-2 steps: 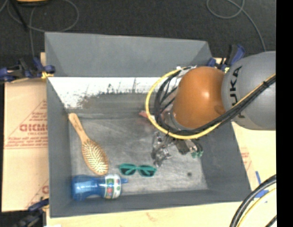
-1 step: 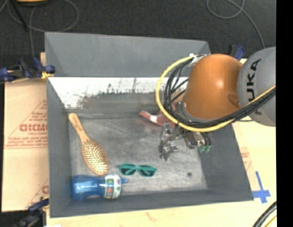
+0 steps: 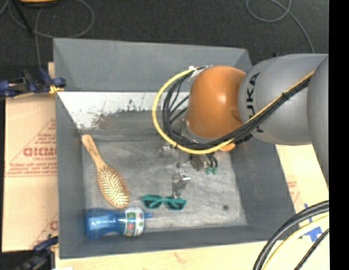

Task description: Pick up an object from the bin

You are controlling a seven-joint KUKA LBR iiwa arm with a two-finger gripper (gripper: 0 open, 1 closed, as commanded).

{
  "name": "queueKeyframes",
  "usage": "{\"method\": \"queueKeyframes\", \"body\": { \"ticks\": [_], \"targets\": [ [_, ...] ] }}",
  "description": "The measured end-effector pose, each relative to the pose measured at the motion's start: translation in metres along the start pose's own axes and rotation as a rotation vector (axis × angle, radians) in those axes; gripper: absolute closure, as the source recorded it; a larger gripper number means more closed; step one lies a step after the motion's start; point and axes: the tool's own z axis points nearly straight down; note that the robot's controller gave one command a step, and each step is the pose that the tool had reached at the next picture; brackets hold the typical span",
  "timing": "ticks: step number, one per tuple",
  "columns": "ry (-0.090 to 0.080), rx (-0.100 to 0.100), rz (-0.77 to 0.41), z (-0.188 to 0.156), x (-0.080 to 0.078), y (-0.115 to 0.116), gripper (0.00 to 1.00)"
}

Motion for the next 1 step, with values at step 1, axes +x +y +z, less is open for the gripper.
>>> {"method": "queueKeyframes", "body": {
  "ticks": [1],
  "targets": [
    [-0.002, -0.001, 0.002, -0.0027, 0.0006, -0.0002, 0.0]
  ]
}}
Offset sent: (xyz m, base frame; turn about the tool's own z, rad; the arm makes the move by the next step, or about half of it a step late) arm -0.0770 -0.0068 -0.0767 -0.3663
